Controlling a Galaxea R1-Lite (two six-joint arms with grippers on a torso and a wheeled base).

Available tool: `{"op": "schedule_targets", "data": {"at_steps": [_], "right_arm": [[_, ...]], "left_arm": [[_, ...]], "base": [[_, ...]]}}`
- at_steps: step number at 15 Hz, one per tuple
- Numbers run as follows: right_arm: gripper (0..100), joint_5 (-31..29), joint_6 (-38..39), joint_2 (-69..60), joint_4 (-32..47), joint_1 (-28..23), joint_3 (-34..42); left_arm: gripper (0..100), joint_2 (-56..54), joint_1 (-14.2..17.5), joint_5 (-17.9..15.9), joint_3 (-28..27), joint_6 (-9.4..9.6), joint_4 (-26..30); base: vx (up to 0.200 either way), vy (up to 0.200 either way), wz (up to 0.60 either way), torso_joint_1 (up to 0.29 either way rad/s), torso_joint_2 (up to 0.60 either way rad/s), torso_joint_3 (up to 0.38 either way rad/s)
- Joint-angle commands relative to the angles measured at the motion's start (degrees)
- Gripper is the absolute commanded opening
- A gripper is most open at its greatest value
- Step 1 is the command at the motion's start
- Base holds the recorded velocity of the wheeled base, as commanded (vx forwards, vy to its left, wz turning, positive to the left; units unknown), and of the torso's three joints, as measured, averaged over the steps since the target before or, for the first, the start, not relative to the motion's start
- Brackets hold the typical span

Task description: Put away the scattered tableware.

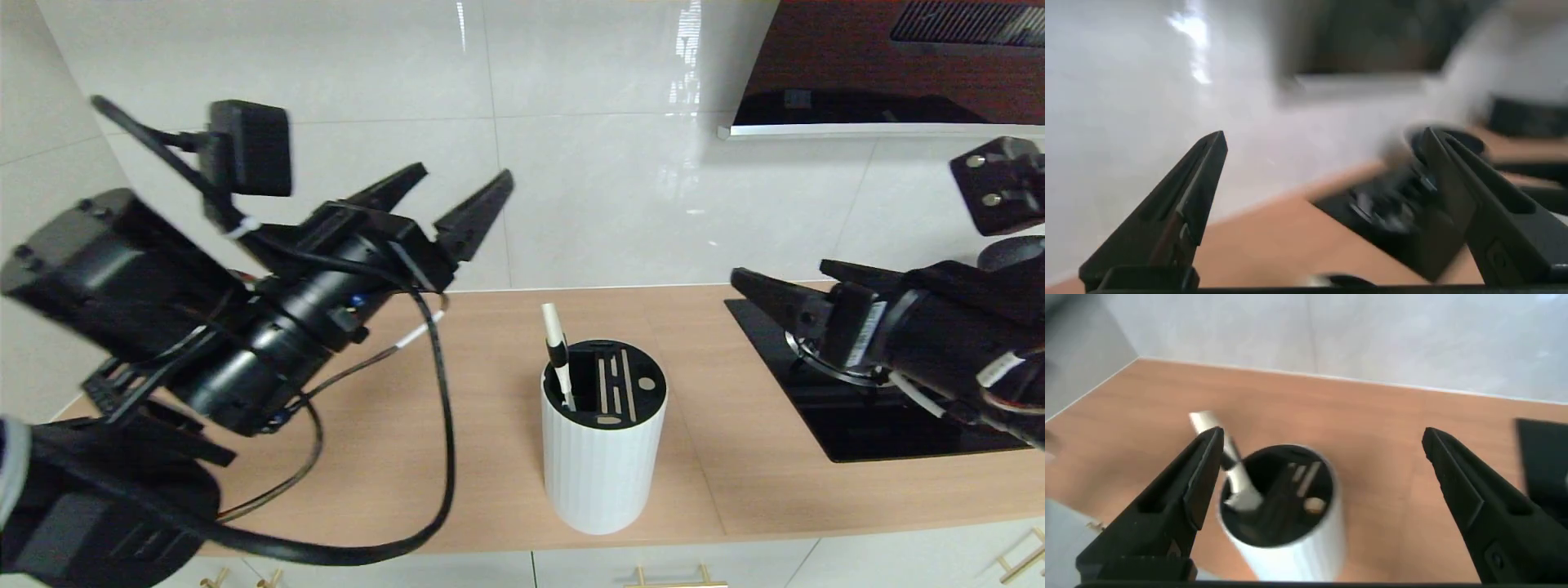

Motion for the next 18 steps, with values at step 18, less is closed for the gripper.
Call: {"op": "schedule_targets", "data": {"at_steps": [18], "right_arm": [[100,2.6,-12.2,-76.1,44.8,-38.6,16.5]], "left_arm": [[100,-89.6,26.6,0.0,17.9,-5.20,77.7]], "base": [[0.000,0.000,0.00,0.000,0.00,0.000]]}}
